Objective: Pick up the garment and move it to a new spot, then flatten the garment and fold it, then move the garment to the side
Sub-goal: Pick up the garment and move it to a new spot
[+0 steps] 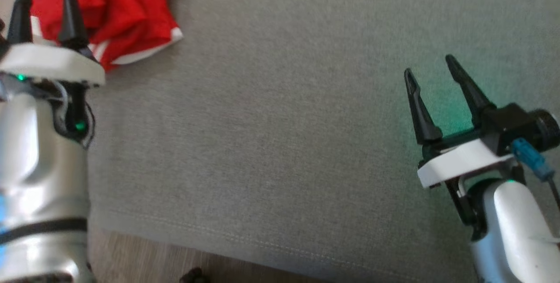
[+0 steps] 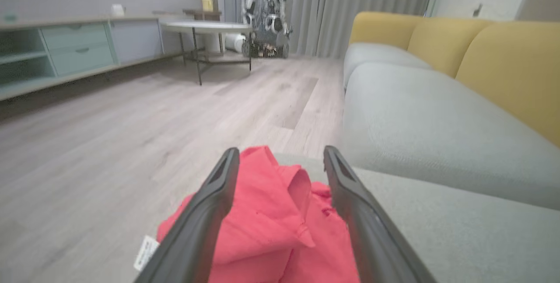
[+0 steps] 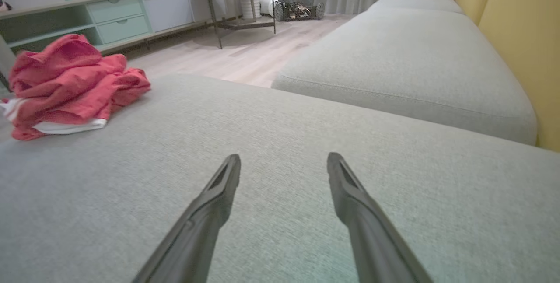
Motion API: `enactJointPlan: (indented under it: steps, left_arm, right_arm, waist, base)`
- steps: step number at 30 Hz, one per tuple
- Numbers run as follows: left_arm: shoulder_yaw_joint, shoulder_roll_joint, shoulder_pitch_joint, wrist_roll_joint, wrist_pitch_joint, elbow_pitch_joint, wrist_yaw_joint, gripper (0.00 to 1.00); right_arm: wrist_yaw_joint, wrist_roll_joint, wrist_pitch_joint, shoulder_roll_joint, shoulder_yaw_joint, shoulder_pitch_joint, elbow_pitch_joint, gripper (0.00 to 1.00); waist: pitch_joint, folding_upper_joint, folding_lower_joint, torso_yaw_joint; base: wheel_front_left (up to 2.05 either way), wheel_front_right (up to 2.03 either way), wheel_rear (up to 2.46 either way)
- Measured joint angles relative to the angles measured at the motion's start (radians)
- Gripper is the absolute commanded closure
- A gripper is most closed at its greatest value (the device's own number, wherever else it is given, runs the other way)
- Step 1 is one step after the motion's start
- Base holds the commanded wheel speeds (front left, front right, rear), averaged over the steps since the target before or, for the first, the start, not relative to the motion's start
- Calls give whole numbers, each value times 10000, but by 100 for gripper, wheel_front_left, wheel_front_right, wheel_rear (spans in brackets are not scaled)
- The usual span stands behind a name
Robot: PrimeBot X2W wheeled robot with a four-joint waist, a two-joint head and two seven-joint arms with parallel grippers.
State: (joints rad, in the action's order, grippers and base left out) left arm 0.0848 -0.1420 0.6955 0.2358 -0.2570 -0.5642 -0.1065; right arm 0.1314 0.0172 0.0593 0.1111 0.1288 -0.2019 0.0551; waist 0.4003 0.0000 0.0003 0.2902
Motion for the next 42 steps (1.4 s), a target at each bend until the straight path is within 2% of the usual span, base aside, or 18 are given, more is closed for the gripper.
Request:
enactJointPlan:
  steps: [7, 11, 13, 14, 15, 18, 22, 26, 30, 37, 42]
  left_arm:
    - [199, -782, 1453, 163, 2, -3384, -138, 0]
    - [207, -1018, 2028, 221, 228, -4922, -169, 0]
    - [199, -1085, 2305, 282, 330, -5428, -173, 55]
    - [178, -1104, 2441, 318, 441, -5636, -178, 88]
    - [150, -1124, 2566, 316, 449, -5785, -180, 100]
    - [-94, -1254, 2812, 311, 366, -5958, -182, 100]
    - [-240, -1630, 3082, 215, 79, -5381, -244, 100]
    - [-240, -1710, 3136, 186, 77, -4288, -242, 100]
    - [-81, -1724, 2998, 17, 73, -2621, -190, 100]
    - [-115, -1616, 1195, -58, 4, -328, -163, 100]
    - [-368, -1187, -685, -71, 75, 1795, 31, 100]
  right_arm:
    - [0, 0, 71, 188, 171, -256, 113, 0]
    - [0, 0, 113, 209, 121, -256, 128, 0]
    - [0, 0, 113, 207, 100, -255, 134, 0]
    - [0, 0, 113, 201, 86, -256, 140, 0]
    - [0, 0, 113, 194, 75, -256, 140, 0]
    - [0, 0, 109, 174, 58, -256, 125, 0]
    - [0, 6, 0, 92, 42, -257, -82, 0]
    - [0, 42, -130, -35, -4, -255, -228, 0]
    - [0, 100, -355, -111, -52, -235, -481, 0]
    - [0, 318, -694, -387, -205, 189, -846, 0]
    - [0, 500, -865, -468, -347, 763, -991, 0]
  waist:
    - [905, 0, 0, -459]
    - [1100, 0, -1, -630]
    - [1125, 0, -1, -643]
    - [1125, 0, -2, -635]
    - [1121, 0, -2, -621]
    - [1057, 0, -2, -568]
    - [762, 0, -2, -460]
    - [470, 0, -2, -412]
    - [-28, 0, -2, -407]
    - [-1134, 0, -3, -602]
    - [-2001, 0, -3, -877]
  base:
    - [0, 0, 0]
    - [0, 0, 0]
    - [0, 0, 0]
    - [0, 0, 0]
    - [0, 0, 0]
    - [0, 0, 0]
    - [0, 0, 0]
    - [0, 0, 0]
    - [0, 0, 0]
    - [0, 0, 0]
    - [0, 0, 0]
